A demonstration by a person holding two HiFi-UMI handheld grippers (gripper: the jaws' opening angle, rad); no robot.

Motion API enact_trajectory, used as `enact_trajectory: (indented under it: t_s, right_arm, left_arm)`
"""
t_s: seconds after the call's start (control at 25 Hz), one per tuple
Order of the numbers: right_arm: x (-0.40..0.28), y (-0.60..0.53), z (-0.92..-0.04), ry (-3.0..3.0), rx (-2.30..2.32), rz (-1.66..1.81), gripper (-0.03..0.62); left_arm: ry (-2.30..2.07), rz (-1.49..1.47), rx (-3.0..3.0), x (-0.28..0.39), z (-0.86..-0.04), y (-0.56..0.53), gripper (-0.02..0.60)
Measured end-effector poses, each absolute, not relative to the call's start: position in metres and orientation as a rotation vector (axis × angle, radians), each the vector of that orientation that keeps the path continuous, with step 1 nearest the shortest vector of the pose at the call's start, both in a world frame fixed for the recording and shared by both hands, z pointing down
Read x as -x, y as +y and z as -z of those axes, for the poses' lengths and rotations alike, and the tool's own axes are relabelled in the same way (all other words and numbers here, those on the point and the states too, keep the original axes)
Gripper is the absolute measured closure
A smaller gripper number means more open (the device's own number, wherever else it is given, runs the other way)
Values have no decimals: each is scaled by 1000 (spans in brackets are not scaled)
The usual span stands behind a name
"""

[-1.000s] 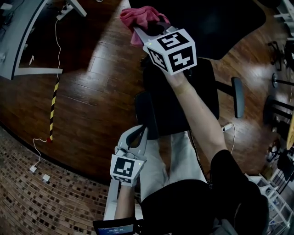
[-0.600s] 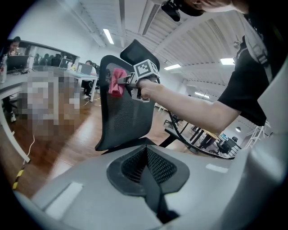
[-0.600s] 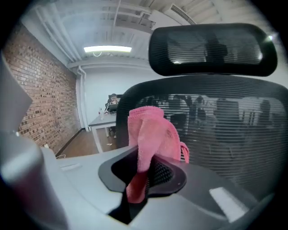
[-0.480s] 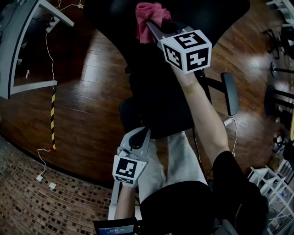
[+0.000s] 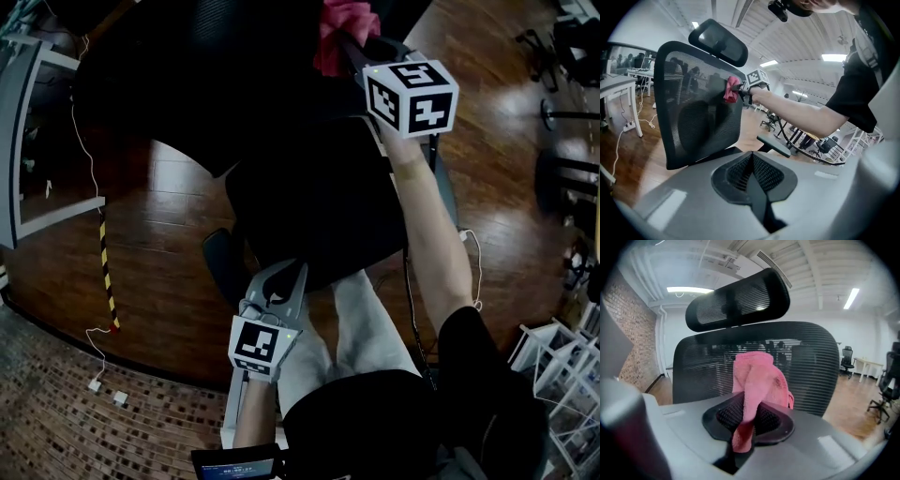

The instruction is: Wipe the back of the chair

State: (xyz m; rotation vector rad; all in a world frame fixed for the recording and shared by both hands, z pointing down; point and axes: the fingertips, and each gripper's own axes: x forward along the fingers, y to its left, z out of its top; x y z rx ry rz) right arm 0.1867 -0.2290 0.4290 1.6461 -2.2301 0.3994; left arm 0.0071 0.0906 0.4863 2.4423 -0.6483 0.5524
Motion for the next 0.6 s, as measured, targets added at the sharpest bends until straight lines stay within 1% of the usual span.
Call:
enact_trajectory:
  t_s: [0.28, 0.44, 0.6]
  right_arm:
    - [-276, -222, -425, -2100, -1752, -392, 546]
    - [-323, -219, -408, -2014, -1861, -374, 546]
    - [-337, -225, -378, -1990, -1900, -319, 546]
  left_arm:
    - [-615, -508, -2461, -52, -473, 88, 588]
    - [-595, -494, -2473, -67, -471, 90, 588]
    - [-601, -474, -2475, -66, -466, 92, 588]
